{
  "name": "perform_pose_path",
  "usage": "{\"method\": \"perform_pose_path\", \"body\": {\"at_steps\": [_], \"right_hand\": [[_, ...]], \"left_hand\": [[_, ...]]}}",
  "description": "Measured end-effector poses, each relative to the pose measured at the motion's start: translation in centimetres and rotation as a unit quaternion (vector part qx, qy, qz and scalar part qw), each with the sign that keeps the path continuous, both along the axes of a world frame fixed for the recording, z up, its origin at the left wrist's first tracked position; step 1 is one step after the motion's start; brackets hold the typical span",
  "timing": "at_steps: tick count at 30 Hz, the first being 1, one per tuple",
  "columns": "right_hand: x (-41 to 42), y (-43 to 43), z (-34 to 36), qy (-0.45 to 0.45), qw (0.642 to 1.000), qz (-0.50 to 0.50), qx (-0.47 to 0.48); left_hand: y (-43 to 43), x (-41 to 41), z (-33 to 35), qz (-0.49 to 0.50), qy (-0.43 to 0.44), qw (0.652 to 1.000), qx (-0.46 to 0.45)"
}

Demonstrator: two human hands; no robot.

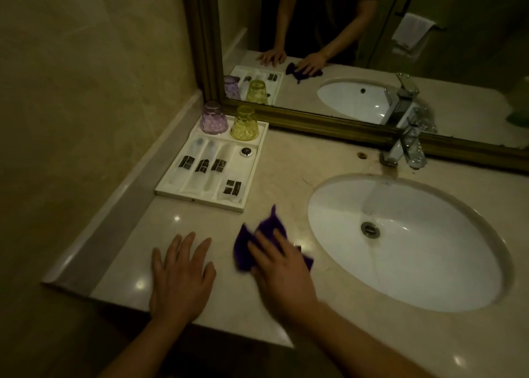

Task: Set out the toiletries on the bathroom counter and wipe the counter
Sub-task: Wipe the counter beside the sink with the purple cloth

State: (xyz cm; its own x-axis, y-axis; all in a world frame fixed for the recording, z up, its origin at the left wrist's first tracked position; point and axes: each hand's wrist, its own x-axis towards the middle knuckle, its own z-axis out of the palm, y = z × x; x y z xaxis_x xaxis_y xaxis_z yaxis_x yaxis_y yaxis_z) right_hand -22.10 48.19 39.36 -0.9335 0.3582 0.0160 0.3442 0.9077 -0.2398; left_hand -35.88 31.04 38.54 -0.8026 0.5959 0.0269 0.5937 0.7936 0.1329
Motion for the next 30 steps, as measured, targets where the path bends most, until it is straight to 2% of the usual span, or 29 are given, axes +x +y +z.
{"method": "perform_pose_path", "body": {"at_steps": [3, 4, 5, 6, 7, 8, 9, 10, 11, 12, 13, 14, 16, 17, 19, 21, 24, 26, 28, 30], "right_hand": [[3.7, -0.2, 1.0, 0.002, 0.997, 0.076, -0.012], [3.5, 0.7, 1.7, 0.028, 0.997, 0.068, -0.01], [2.6, 1.5, 2.7, 0.076, 0.996, 0.027, -0.05], [1.6, 2.6, 3.9, 0.129, 0.98, -0.04, -0.148], [0.7, 3.9, 5.2, 0.169, 0.936, -0.119, -0.283], [-0.1, 5.2, 6.4, 0.181, 0.866, -0.185, -0.427], [-0.5, 6.7, 6.9, 0.169, 0.796, -0.231, -0.533], [-0.6, 7.9, 7.3, 0.137, 0.764, -0.253, -0.578], [-0.3, 8.8, 7.5, 0.082, 0.785, -0.259, -0.556], [0.1, 9.7, 7.0, 0.032, 0.847, -0.256, -0.464], [0.7, 10.2, 6.4, 0.004, 0.913, -0.256, -0.317], [1.2, 10.3, 5.8, 0.014, 0.95, -0.242, -0.197], [1.9, 9.1, 5.0, 0.055, 0.989, -0.117, -0.075], [2.1, 8.1, 4.4, 0.025, 0.999, -0.021, -0.028], [2.4, 5.7, 2.5, -0.059, 0.99, 0.114, 0.052], [2.2, 4.9, 1.3, -0.085, 0.983, 0.152, 0.063], [-0.8, 7.8, 1.3, -0.111, 0.982, 0.139, 0.065], [-4.4, 10.4, 2.0, -0.125, 0.986, 0.079, 0.075], [-7.9, 12.1, 2.3, -0.148, 0.989, 0.007, 0.028], [-9.7, 12.5, 2.1, -0.159, 0.987, -0.019, 0.009]], "left_hand": [[0.0, 0.0, 0.2, -0.005, -0.01, 1.0, -0.002], [0.0, 0.0, 0.3, -0.005, -0.011, 1.0, 0.003], [0.0, 0.0, 0.4, -0.004, -0.011, 1.0, 0.006], [0.0, 0.0, 0.5, -0.003, -0.012, 1.0, 0.008], [0.0, 0.1, 0.6, -0.002, -0.014, 1.0, 0.011], [0.1, 0.1, 0.7, -0.002, -0.016, 1.0, 0.014], [0.1, 0.2, 0.8, -0.001, -0.015, 1.0, 0.016], [0.1, 0.2, 0.8, -0.002, -0.016, 1.0, 0.015], [0.0, 0.2, 0.8, -0.002, -0.017, 1.0, 0.011], [0.0, 0.2, 0.8, -0.001, -0.02, 1.0, 0.007], [0.0, 0.1, 0.8, 0.002, -0.021, 1.0, 0.007], [0.1, 0.1, 0.8, 0.002, -0.02, 1.0, 0.005], [0.1, 0.2, 0.7, 0.001, -0.019, 1.0, -0.002], [0.1, 0.2, 0.7, 0.002, -0.017, 1.0, 0.0], [0.1, 0.1, 0.5, -0.002, -0.012, 1.0, 0.007], [0.0, 0.1, 0.4, -0.005, -0.006, 1.0, 0.003], [0.2, 0.0, 0.3, 0.002, -0.006, 1.0, 0.002], [0.2, 0.0, 0.2, 0.0, -0.005, 1.0, 0.006], [0.0, -0.1, 0.1, -0.003, 0.0, 1.0, 0.004], [0.0, -0.2, 0.0, -0.001, 0.0, 1.0, 0.018]]}}
